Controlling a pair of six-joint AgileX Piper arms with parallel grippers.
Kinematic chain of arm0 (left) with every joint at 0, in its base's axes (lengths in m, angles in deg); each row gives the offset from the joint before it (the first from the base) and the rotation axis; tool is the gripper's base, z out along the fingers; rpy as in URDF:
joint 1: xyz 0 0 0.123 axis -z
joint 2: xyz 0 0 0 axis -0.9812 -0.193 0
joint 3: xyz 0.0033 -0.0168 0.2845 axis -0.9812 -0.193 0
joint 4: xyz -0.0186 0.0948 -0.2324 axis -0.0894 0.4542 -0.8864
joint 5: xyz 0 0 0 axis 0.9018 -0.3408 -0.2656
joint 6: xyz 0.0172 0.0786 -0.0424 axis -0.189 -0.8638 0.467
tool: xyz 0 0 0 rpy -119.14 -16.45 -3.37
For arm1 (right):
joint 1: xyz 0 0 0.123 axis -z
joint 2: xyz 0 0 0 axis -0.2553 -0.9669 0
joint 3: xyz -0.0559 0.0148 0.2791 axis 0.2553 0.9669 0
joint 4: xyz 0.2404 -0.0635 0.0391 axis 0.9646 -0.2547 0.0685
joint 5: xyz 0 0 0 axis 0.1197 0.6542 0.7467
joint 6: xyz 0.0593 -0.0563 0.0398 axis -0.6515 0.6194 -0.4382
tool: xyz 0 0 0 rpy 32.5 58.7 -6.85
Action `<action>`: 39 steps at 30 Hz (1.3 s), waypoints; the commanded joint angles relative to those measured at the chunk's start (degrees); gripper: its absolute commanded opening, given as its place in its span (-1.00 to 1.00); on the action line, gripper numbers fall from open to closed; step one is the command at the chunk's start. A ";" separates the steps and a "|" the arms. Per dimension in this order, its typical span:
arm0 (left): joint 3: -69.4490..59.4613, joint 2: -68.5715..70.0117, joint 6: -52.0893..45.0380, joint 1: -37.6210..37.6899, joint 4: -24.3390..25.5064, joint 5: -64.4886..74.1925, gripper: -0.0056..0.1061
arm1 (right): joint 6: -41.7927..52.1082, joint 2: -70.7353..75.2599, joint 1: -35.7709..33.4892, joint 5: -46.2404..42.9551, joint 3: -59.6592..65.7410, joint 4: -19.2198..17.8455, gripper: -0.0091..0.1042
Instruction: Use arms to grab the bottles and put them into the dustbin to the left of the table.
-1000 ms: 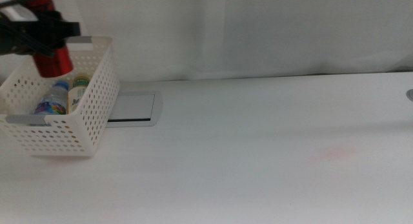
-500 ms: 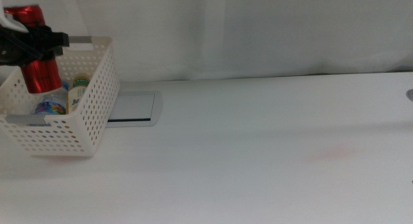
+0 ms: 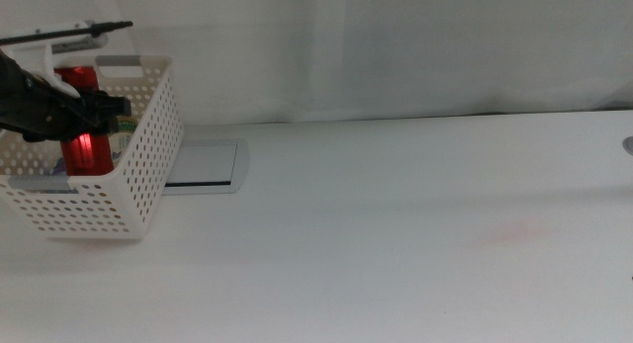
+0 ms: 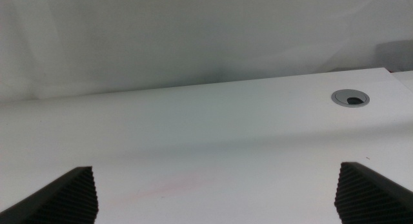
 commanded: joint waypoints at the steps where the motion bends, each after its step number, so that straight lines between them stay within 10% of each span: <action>1: 1.05 -0.51 0.65 -0.03 -0.39 -2.72 -0.95 | 0.29 0.32 0.30 -0.37 0.32 -0.01 0.98; 12: 1.05 -1.26 0.65 -0.03 -0.39 -4.48 -0.80 | 0.42 0.32 0.30 -0.48 0.32 -0.01 0.98; 18: 1.05 -1.26 -0.25 -0.03 -0.50 -4.71 0.38 | 0.42 0.32 0.30 -1.31 0.32 -0.01 0.98; 22: 1.05 -1.26 -0.25 -0.03 -0.50 -5.20 0.72 | 0.42 0.32 0.30 -1.31 0.32 -0.01 0.98; 39: 1.41 13.56 1.07 -0.03 -0.98 -3.52 0.74 | 0.42 0.32 0.30 -1.31 0.32 -0.01 0.98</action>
